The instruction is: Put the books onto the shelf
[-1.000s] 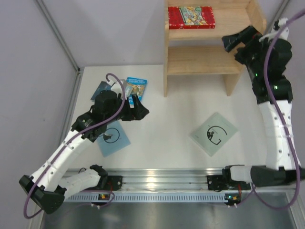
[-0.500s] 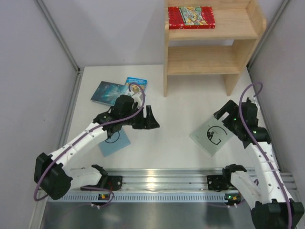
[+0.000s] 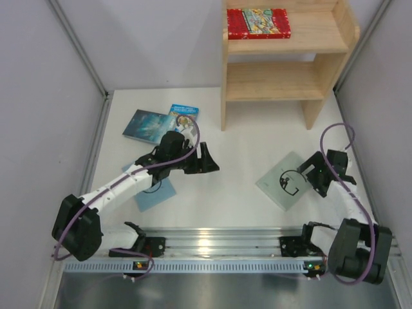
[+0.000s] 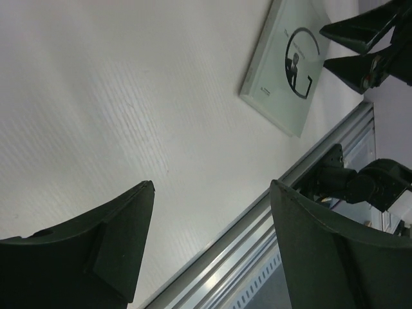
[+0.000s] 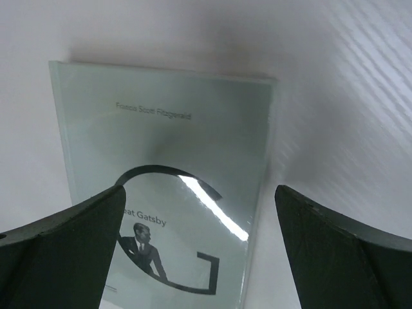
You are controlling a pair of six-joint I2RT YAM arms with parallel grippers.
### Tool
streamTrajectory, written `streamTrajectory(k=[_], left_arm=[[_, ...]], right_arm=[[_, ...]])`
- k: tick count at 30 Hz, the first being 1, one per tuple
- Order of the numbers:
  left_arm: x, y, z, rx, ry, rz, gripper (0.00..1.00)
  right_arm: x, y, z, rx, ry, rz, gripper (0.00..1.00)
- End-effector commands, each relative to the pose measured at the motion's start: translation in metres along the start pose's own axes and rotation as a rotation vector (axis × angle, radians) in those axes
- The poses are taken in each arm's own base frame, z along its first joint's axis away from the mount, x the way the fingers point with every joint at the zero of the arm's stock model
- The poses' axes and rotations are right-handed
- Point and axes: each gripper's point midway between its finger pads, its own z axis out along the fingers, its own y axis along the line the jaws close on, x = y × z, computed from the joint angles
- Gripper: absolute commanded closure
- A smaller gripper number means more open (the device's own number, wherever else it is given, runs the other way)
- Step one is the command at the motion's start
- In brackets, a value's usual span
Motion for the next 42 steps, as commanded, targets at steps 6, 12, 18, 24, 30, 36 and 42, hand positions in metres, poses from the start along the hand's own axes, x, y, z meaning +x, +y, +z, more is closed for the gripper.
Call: streamTrajectory(k=[6,12,18,24,30,36,42], left_arm=[[-0.041,0.058,-0.009,-0.076,-0.14,-0.086,0.22],[-0.039,0.066,-0.007,-0.102,-0.112,-0.082,0.22],[-0.029,0.083,-0.005,-0.149,-0.109,-0.063,0.23],[-0.053,0.081,0.017,-0.118,-0.122,0.007,0.25],[-0.098,0.066,0.045,-0.04,-0.164,0.127,0.36],[-0.115,0.063,0.081,0.034,-0.137,0.135,0.7],[-0.1,0.061,0.117,0.092,-0.11,0.092,0.71]], right_arm=[[0.004,0.095,0.021,-0.372,0.027,-0.354,0.02],[0.083,0.166,0.004,-0.597,0.152,-0.652,0.02],[0.109,0.216,-0.013,-0.696,0.117,-0.84,0.04],[0.098,0.244,-0.042,-0.723,0.101,-0.838,0.04],[0.106,0.203,-0.072,-0.572,0.203,-0.304,0.25],[0.151,0.172,-0.107,-0.666,0.316,-0.012,0.86],[0.188,0.145,-0.094,-0.581,0.353,0.016,0.91]])
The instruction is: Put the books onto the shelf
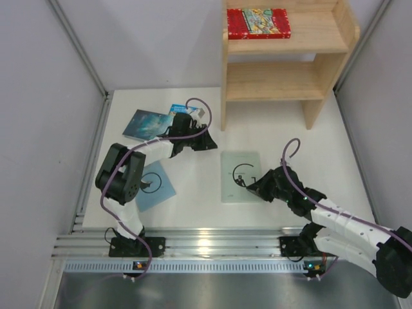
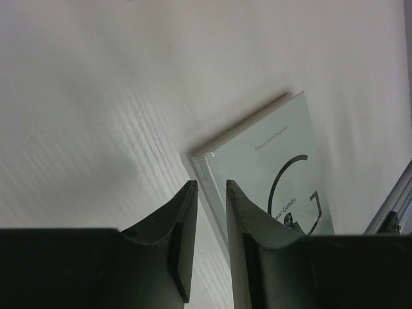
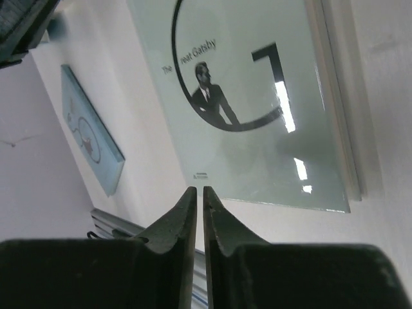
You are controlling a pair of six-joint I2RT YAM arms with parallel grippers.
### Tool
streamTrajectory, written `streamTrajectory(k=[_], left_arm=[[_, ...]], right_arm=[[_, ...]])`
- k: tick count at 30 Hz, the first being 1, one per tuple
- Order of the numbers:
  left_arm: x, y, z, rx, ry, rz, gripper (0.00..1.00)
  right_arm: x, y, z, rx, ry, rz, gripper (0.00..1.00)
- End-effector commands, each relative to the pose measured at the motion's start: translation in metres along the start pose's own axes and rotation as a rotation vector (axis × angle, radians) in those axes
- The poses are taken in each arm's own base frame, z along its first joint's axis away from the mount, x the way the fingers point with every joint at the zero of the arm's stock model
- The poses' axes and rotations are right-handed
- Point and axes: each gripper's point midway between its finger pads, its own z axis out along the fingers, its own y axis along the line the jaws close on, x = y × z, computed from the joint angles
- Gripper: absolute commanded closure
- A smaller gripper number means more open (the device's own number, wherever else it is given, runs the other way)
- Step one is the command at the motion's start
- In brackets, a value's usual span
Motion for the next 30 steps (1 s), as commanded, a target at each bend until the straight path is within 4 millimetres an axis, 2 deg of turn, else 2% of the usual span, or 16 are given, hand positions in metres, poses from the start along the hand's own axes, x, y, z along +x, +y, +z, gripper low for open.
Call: streamTrajectory(k=[1,6,8,11,15,16,17,19,20,21,22,23,24,25,26,30], left_arm=[[-0.011,-0.027,0.017,0.098,-0.052,0.037,0.71],[-0.012,-0.025,0.039,0.072,-0.075,0.032,0.69],[-0.011,-0.014,0.046,0.035,-0.078,0.012,0.68],[-0.005,-0.001,0.054,0.0,-0.071,-0.01,0.65],[0.013,0.006,0.057,-0.008,-0.034,-0.028,0.62],[0.018,0.007,0.057,-0.012,-0.027,-0.027,0.61],[0.018,0.005,0.054,-0.013,-0.029,-0.022,0.61],[0.033,0.009,0.049,-0.032,-0.01,-0.021,0.6],[0.032,0.004,0.044,-0.028,-0.02,-0.016,0.6],[0.044,0.006,0.04,-0.04,-0.004,-0.022,0.6],[0.046,0.005,0.036,-0.04,-0.003,-0.025,0.6],[0.044,-0.004,0.029,-0.028,-0.016,-0.021,0.6],[0.058,-0.003,0.023,-0.042,0.005,-0.03,0.6],[0.061,-0.004,0.019,-0.054,0.0,-0.04,0.6],[0.069,-0.008,0.008,-0.059,0.006,-0.038,0.6],[0.097,-0.025,-0.014,-0.091,0.026,-0.025,0.62]], right_arm=[[0.009,0.003,0.007,-0.005,-0.034,0.11,0.94],[0.031,-0.022,0.016,0.074,-0.007,0.092,0.95],[0.034,-0.035,0.018,0.101,-0.02,0.09,0.95],[0.026,-0.05,0.021,0.133,-0.074,0.081,0.91],[0.001,-0.061,0.019,0.156,-0.207,0.01,0.81],[-0.005,-0.061,0.018,0.156,-0.232,-0.006,0.75],[-0.014,-0.06,0.017,0.156,-0.262,-0.012,0.72],[-0.028,-0.063,0.015,0.176,-0.299,-0.068,0.66],[-0.042,-0.065,0.013,0.196,-0.326,-0.055,0.64],[-0.046,-0.069,0.013,0.215,-0.318,-0.09,0.62],[-0.051,-0.072,0.013,0.228,-0.324,-0.097,0.59],[-0.065,-0.077,0.011,0.248,-0.35,-0.083,0.57],[-0.068,-0.082,0.011,0.268,-0.335,-0.122,0.56],[-0.073,-0.083,0.01,0.277,-0.339,-0.138,0.54],[-0.087,-0.082,0.008,0.29,-0.356,-0.177,0.53],[-0.105,-0.063,-0.003,0.287,-0.341,-0.248,0.46]])
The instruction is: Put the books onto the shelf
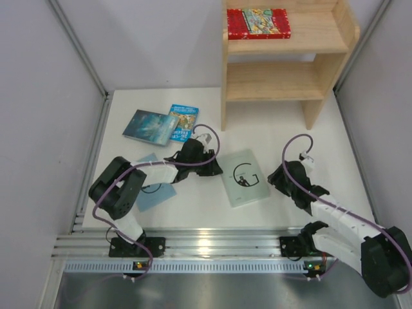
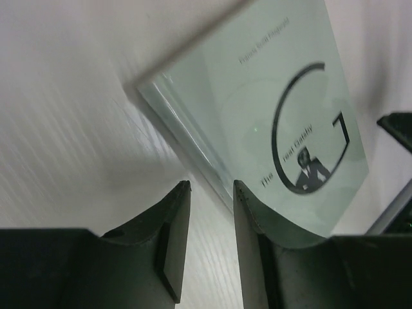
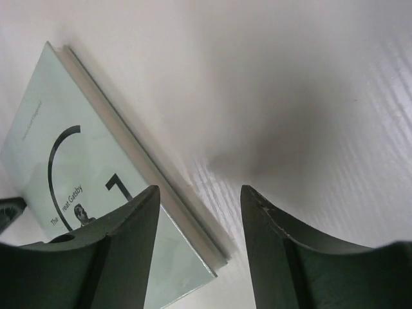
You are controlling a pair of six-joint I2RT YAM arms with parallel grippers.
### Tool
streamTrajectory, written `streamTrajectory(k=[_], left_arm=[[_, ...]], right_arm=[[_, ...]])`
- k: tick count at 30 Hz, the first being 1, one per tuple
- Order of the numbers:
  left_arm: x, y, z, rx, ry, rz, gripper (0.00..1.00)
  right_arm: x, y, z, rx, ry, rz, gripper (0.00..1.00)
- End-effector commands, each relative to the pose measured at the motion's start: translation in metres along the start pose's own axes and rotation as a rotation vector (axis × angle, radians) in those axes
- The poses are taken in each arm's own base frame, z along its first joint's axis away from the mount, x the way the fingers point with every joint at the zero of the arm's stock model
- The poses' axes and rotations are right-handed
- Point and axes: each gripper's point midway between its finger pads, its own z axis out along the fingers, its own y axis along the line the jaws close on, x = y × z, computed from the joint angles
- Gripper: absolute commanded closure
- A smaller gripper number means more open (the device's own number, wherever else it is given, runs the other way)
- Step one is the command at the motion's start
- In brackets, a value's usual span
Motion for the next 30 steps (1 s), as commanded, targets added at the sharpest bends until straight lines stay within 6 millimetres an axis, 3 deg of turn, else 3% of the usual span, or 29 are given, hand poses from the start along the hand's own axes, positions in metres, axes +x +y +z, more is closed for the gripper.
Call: streamTrajectory(k=[1,4,5,7,8,10,11,12,13,16,17,20,23,27,30], left_arm=[[0.002,-0.02,-0.027,-0.007,-0.046,0.013,0.62],[-0.003,-0.01,-0.036,-0.101,-0.046,0.026,0.6],[-0.028,-0.008,-0.035,-0.159,-0.102,0.034,0.59],[-0.021,0.013,-0.035,-0.279,-0.015,0.007,0.59],[-0.033,0.006,-0.035,-0.275,-0.021,0.0,0.59],[-0.03,-0.003,-0.032,-0.226,-0.003,-0.026,0.58],[-0.016,-0.007,-0.03,-0.17,0.031,-0.051,0.57],[-0.012,-0.013,-0.028,-0.129,0.03,-0.093,0.57],[-0.02,-0.024,-0.024,-0.061,-0.014,-0.099,0.57],[0.006,-0.018,-0.013,-0.031,0.053,-0.16,0.65],[0.011,-0.015,-0.011,-0.042,0.065,-0.165,0.67],[0.029,-0.005,-0.005,-0.052,0.094,-0.198,0.86],[0.042,-0.001,-0.002,-0.053,0.112,-0.233,1.0],[0.052,-0.001,0.001,-0.047,0.133,-0.245,1.0],[0.058,0.001,-0.002,-0.057,0.139,-0.255,1.0]], right_arm=[[-0.039,0.034,-0.016,-0.059,-0.043,-0.132,0.45],[-0.037,0.027,-0.03,-0.002,0.013,-0.134,0.32],[-0.037,0.029,-0.035,-0.017,0.015,-0.115,0.28],[-0.034,0.042,-0.037,-0.109,0.026,-0.172,0.22],[-0.041,0.052,-0.034,-0.172,0.0,-0.296,0.21],[-0.056,0.066,-0.03,-0.201,-0.025,-0.377,0.18],[-0.053,0.059,-0.016,-0.177,0.013,-0.461,0.16],[-0.044,0.065,-0.013,-0.224,0.076,-0.481,0.12],[-0.042,0.067,-0.008,-0.237,0.106,-0.491,0.11],[-0.031,0.071,0.009,-0.28,0.173,-0.535,0.09],[-0.022,0.065,0.018,-0.268,0.213,-0.561,0.09],[-0.001,0.066,0.03,-0.321,0.305,-0.576,0.08],[0.03,0.081,0.026,-0.434,0.395,-0.578,0.07],[0.056,0.108,0.017,-0.528,0.432,-0.581,0.06],[0.06,0.129,0.004,-0.625,0.439,-0.492,0.08]])
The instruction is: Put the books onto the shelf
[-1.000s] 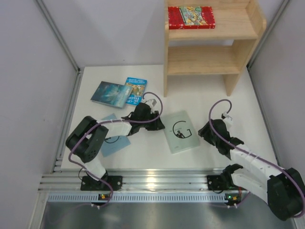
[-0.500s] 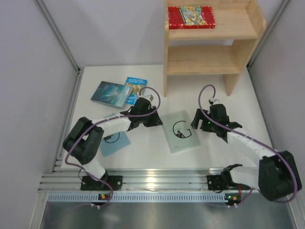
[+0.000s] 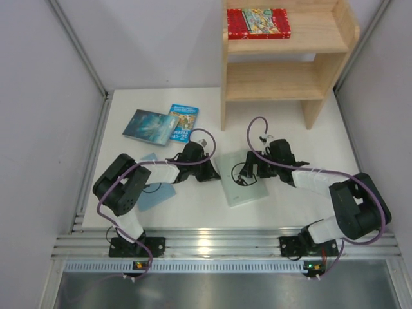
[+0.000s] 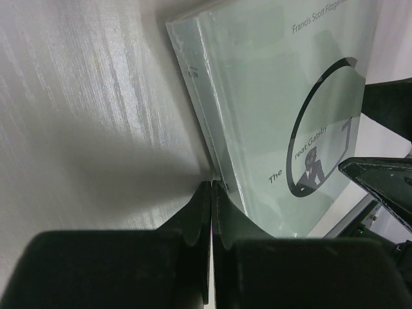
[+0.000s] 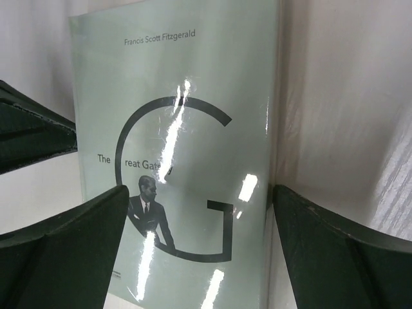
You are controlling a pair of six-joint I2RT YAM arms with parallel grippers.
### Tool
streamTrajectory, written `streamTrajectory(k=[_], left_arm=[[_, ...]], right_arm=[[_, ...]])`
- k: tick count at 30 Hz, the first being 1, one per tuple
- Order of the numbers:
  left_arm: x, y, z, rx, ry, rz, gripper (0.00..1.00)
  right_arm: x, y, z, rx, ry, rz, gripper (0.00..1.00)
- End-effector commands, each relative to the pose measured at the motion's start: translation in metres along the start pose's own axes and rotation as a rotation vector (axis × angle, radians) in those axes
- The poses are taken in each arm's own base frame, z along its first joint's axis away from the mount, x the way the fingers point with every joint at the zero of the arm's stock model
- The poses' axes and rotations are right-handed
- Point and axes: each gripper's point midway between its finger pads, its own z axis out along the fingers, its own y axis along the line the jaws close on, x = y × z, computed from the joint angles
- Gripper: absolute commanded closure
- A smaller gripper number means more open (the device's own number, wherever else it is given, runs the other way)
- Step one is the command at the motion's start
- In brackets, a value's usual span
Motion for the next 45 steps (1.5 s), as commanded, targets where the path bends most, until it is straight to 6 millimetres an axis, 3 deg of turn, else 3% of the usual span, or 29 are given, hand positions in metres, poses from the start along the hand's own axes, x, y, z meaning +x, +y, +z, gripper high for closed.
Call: streamTrajectory(k=[1,5,9,12,16,22,27,38,45], left_arm=[[0.015,0.007,0.003,-0.005,0.017,-0.01,1.0],[0.023,0.014,0.0,-0.022,0.024,-0.017,1.0],[0.027,0.006,-0.003,0.029,0.027,-0.024,1.0],[0.02,-0.025,-0.016,0.191,-0.019,0.01,0.99],[0.011,-0.069,-0.044,0.39,-0.071,0.062,0.87],[0.003,-0.096,-0.064,0.499,-0.114,0.112,0.75],[0.0,-0.103,-0.074,0.532,-0.148,0.136,0.68],[-0.009,-0.106,-0.084,0.503,-0.187,0.128,0.51],[-0.015,-0.13,-0.108,0.619,-0.221,0.142,0.48]], right_arm=[[-0.001,0.056,-0.004,-0.252,-0.016,0.053,0.09],[-0.039,0.091,-0.038,-0.39,-0.179,0.096,0.1],[-0.052,0.107,-0.065,-0.459,-0.27,0.109,0.14],[-0.041,0.094,-0.06,-0.402,-0.253,0.119,0.16],[-0.018,0.082,-0.044,-0.386,-0.205,0.147,0.2],[0.004,0.061,-0.019,-0.32,-0.145,0.197,0.26],[0.012,0.053,-0.009,-0.297,-0.121,0.201,0.37],[0.018,0.038,-0.006,-0.261,-0.111,0.161,0.4],[0.016,0.042,-0.006,-0.285,-0.114,0.151,0.4]])
